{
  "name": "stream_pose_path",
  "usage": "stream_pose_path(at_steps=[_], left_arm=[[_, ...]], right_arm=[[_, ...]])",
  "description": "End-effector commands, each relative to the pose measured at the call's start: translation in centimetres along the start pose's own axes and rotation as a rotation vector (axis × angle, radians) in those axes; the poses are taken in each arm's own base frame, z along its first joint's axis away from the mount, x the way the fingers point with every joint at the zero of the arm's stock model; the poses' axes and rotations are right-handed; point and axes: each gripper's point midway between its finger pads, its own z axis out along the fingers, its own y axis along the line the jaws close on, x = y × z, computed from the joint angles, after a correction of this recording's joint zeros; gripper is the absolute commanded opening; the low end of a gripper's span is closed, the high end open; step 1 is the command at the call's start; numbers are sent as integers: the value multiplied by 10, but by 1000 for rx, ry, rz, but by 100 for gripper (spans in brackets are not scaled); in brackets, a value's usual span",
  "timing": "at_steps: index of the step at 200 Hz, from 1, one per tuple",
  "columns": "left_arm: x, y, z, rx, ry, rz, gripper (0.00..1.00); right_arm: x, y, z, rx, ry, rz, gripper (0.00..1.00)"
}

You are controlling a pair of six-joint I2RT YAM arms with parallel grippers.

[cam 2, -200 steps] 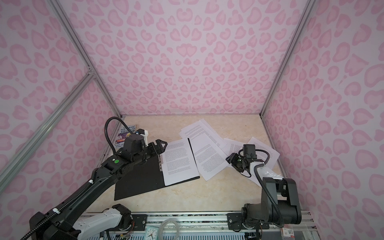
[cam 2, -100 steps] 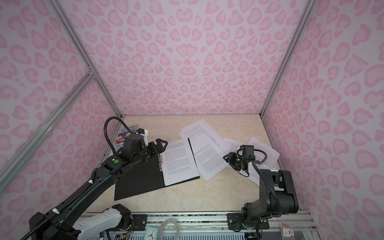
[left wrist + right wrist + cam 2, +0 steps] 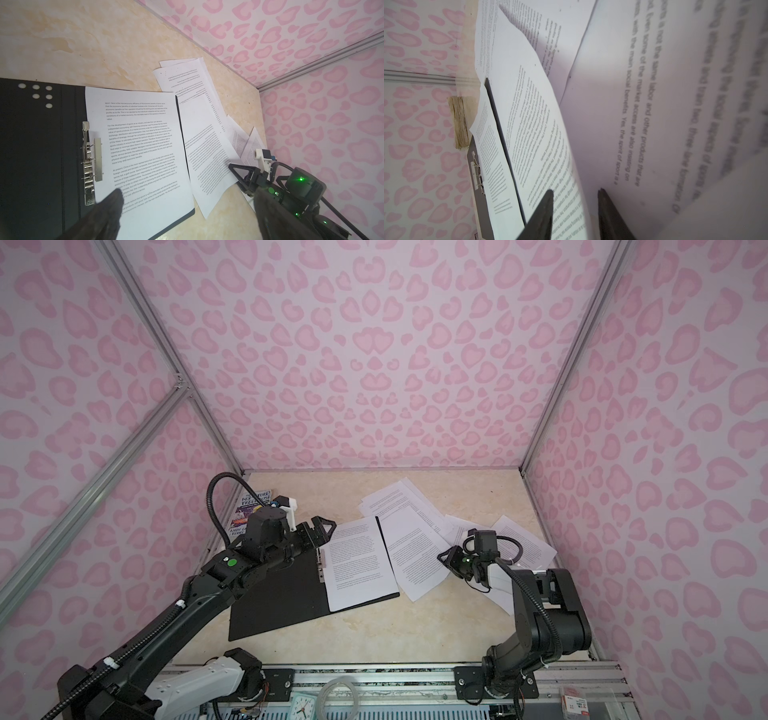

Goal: Put the files into the folder

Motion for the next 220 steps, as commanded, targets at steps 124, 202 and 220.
stream_pose_path(at_steps=[124, 202, 220], left_arm=[[-59, -81, -60, 206, -244, 617, 98], [-53, -124, -93, 357, -309, 1108, 99], [-53, -131, -96, 386, -320, 1142, 99]], right_arm=[[-58, 188, -112, 134, -85, -665, 0], [6, 325, -156, -14, -164, -1292, 0], [22, 334, -161, -23, -159, -1372, 0]])
